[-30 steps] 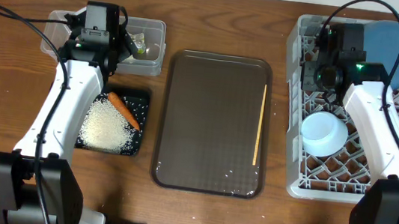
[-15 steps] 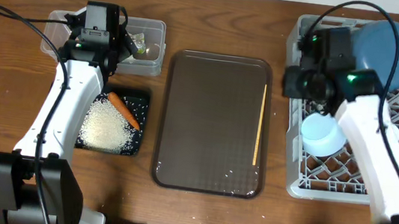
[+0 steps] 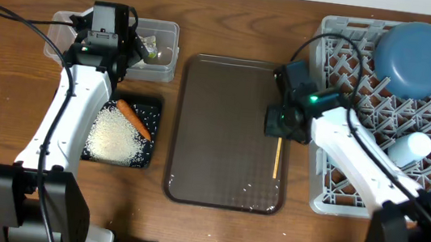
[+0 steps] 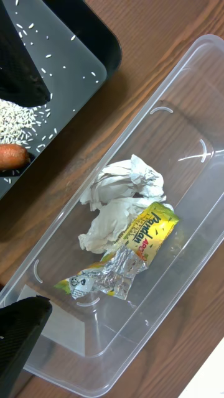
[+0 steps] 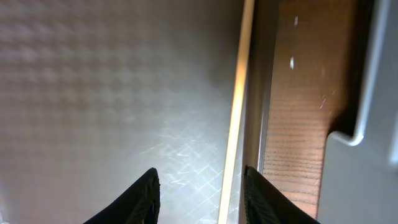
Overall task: Sort waste into correct bins and load items into the dishwasher rack
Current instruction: 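Release the chopstick and move the right gripper left to the remaining chopstick, then grasp the second wooden chopstick with the right gripper and lift it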
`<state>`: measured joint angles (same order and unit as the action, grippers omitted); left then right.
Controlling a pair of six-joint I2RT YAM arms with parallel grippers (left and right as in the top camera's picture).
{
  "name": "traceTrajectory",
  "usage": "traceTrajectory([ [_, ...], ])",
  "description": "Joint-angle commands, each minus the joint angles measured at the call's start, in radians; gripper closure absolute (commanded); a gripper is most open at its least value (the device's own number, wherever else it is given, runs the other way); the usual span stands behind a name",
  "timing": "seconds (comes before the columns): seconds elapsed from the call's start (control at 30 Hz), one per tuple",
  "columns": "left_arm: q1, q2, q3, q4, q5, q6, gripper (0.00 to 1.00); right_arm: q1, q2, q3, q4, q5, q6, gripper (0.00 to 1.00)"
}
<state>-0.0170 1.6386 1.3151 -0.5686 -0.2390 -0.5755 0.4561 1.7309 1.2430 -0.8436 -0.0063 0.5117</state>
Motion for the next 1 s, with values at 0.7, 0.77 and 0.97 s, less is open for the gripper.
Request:
traceTrajectory([
  [0.7,0.000,0.009,0.000,0.000,-0.005,0.005,0.01,0.020,0.254,-0.021,0.066,-0.028,0.060,0.60],
  [0.77,0.000,0.009,0.000,0.000,-0.005,0.005,0.01,0.028,0.254,-0.021,0.069,-0.028,0.060,0.81],
  [0.97,0.000,0.009,0.000,0.000,-0.005,0.005,0.01,0.041,0.223,0.001,0.072,-0.028,0.059,0.99],
])
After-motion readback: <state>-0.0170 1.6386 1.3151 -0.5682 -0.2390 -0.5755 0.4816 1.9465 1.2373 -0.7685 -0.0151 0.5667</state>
